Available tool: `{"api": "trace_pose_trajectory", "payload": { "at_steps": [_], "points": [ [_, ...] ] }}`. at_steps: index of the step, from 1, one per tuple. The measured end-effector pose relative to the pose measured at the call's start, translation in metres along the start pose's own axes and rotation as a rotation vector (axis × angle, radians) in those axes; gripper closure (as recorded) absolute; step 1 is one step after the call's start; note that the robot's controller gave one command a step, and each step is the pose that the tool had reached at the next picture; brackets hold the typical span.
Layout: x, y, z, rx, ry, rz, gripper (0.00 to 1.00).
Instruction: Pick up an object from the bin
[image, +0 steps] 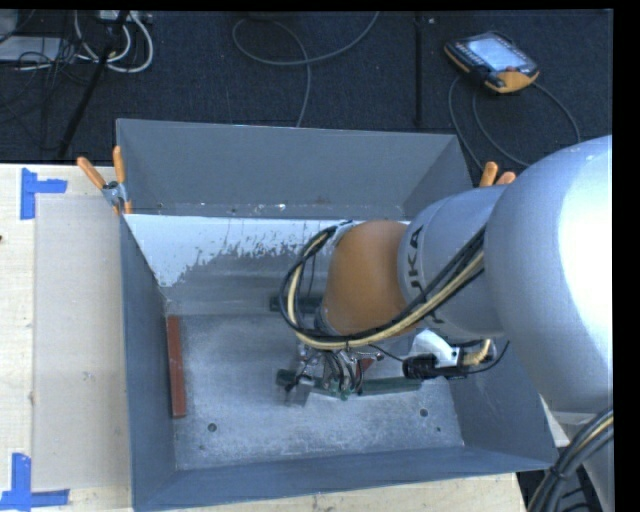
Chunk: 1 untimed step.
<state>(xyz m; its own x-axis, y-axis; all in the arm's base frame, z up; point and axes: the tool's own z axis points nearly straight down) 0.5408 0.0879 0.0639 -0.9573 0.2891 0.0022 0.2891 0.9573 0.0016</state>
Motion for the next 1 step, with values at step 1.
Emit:
{"api": "trace_pose_trajectory", "payload": {
  "at_steps": [1],
  "points": [
    [0.0000,0.0000,0.0000,0.000,0.000,0.001,1.00]
  ]
}}
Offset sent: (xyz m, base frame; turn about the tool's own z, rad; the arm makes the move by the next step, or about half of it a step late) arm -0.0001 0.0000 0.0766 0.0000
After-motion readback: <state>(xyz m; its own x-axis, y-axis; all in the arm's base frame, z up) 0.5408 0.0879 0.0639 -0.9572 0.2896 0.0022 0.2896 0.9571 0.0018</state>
